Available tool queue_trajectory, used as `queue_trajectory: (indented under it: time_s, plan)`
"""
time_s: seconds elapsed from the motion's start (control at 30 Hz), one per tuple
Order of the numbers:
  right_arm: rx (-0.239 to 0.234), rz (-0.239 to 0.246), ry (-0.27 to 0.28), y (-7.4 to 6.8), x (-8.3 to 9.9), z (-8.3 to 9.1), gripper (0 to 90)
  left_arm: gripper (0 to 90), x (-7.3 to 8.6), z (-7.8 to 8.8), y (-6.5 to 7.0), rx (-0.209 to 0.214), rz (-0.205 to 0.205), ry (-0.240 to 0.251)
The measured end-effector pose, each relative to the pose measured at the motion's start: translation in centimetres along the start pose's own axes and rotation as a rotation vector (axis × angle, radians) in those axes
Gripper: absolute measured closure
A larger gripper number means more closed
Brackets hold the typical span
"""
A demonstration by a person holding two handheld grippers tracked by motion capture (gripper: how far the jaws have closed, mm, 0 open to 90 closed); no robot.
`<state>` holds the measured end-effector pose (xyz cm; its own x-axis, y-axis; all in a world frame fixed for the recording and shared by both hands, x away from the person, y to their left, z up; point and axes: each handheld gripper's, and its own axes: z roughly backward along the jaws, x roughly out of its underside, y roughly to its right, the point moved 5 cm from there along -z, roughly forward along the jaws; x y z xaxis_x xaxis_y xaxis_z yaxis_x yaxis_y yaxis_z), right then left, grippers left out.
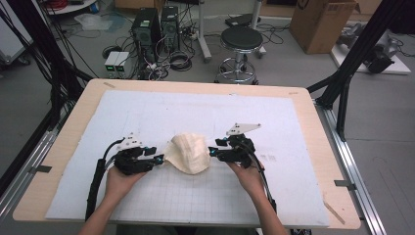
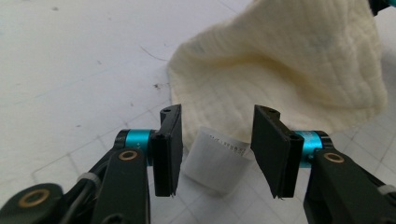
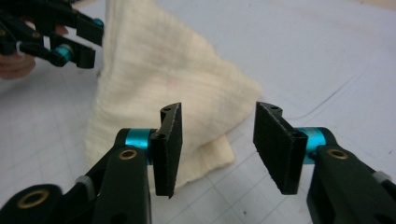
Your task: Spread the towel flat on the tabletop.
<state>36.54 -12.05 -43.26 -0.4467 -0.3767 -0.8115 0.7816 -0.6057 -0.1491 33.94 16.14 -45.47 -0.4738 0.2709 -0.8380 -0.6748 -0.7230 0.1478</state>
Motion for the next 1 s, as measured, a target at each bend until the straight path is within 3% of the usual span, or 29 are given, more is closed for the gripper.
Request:
queue_trajectory:
  time_s: [0.2,0.53,0.67,0.7,0.77,1.0]
  plan:
    - [-0.008,-0.011,-0.071,0.3,1.4,-2.0,63.5,62.7,-0.1,-1.7,0.7,0.014,-0.046,-0.054]
    - [0.035,0.003,-0.134,0.7,2.4,-4.2,70.0,71.5,0.6,-2.9,0.7,0.018,-0.032,-0.126]
    - [0.043,0.015,-0.128,0.7,2.5,-4.3,74.5,72.9,0.6,-3.1,0.7,0.006,-0.034,-0.124]
    - [0.021,0.01,-0.124,0.7,2.5,-4.3,80.9,74.6,0.6,-3.1,0.7,0.002,-0.037,-0.124]
    - [0.005,0.004,-0.128,0.6,2.5,-4.3,84.1,78.6,0.6,-3.1,0.7,-0.002,-0.037,-0.126]
    - [-0.007,-0.014,-0.145,0.8,2.6,-3.8,85.3,86.0,0.5,-2.6,0.6,-0.024,-0.057,-0.123]
